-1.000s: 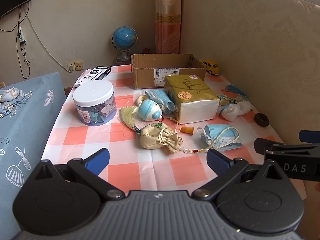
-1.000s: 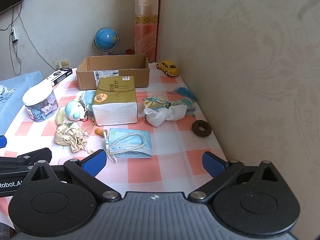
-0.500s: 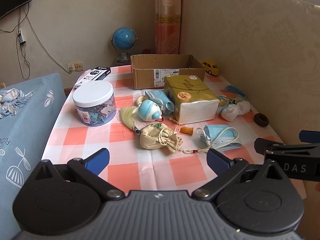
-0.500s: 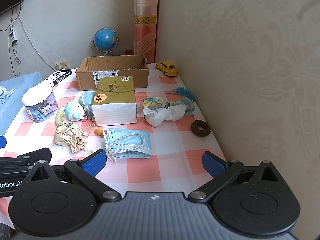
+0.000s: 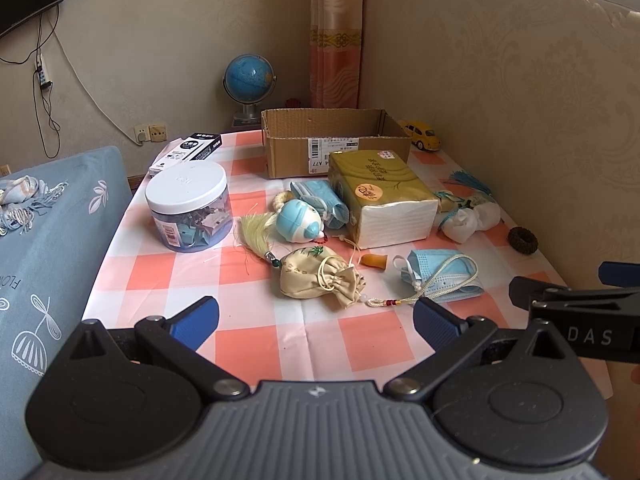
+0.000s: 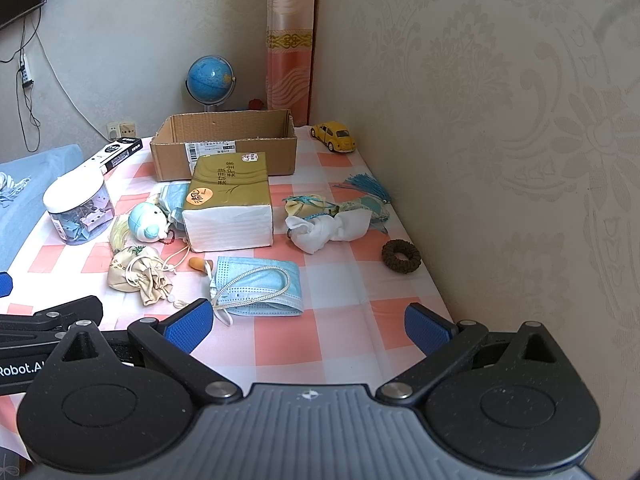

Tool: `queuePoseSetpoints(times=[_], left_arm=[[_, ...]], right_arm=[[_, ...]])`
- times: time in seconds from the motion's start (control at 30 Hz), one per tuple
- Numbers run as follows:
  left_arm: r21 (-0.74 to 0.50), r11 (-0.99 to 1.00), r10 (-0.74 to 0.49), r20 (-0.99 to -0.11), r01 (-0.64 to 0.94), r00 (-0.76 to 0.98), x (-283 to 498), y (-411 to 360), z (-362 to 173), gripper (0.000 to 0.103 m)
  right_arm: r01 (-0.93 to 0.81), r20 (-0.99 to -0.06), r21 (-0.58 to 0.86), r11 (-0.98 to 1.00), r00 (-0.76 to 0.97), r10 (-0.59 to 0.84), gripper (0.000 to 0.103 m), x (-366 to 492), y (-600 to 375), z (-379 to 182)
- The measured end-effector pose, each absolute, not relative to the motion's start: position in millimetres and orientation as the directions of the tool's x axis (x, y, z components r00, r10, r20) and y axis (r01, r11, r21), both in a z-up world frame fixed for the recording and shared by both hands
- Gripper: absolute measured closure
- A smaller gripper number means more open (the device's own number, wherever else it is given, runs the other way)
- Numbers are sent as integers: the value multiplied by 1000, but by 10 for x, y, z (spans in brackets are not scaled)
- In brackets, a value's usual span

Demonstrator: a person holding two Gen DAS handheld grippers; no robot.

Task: Organize soft objects

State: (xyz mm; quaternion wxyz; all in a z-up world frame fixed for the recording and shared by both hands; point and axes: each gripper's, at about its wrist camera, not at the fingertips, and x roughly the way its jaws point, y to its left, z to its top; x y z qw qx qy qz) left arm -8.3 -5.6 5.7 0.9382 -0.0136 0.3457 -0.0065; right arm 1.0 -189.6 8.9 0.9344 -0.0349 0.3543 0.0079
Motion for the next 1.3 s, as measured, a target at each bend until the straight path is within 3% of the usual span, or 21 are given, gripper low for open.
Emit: queuePoseSetpoints(times=[0.7,1.3], left_arm=[[-62,996,-88,-635,63,768,52,-15,-48,1],[19,978,-147,-635,206,758,302,-112,-204,1]], right_arm=[[-77,-643,-57,995,766,22,0,105,-1900,22],[-156,-650,-63,986,756,78,0,332,-1946,-202]])
